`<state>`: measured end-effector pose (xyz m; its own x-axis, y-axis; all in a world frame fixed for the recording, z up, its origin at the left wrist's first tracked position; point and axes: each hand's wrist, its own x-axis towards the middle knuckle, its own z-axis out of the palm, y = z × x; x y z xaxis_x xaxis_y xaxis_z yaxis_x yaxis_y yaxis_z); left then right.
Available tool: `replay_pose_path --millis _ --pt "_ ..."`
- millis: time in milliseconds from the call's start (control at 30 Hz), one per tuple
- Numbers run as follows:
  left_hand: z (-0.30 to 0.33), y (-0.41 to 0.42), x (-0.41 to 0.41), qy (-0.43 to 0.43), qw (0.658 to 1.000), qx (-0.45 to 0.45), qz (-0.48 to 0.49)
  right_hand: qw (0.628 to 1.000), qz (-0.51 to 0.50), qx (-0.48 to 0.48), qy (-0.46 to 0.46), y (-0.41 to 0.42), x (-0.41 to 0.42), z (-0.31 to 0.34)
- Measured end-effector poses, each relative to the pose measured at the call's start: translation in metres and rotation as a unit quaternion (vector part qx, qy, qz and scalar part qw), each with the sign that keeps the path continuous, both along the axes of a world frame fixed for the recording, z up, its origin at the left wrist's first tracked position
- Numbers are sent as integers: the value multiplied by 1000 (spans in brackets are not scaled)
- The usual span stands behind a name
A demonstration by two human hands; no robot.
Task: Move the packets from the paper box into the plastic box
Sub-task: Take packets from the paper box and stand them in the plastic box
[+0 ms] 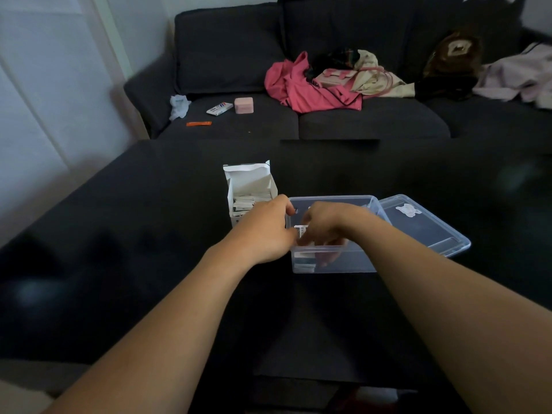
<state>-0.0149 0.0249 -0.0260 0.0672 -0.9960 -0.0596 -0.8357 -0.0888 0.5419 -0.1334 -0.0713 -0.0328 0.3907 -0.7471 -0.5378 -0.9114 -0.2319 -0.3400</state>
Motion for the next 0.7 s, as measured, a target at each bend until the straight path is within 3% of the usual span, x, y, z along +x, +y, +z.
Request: replay_pose_path --millis 100,300,467,700 --pt "-1 -1 0 -1 1000 -8 2 989 83 -82 93 4 2 -2" --pt "-2 0 1 4 1000 -21 2 1000 25 -2 16 1 2 6" --pt "-2 1 4 11 1000 -27 0 997 47 -2 54 0 5 2" --pt "0 2 5 -10 999 -47 0 999 16 8 38 3 4 2"
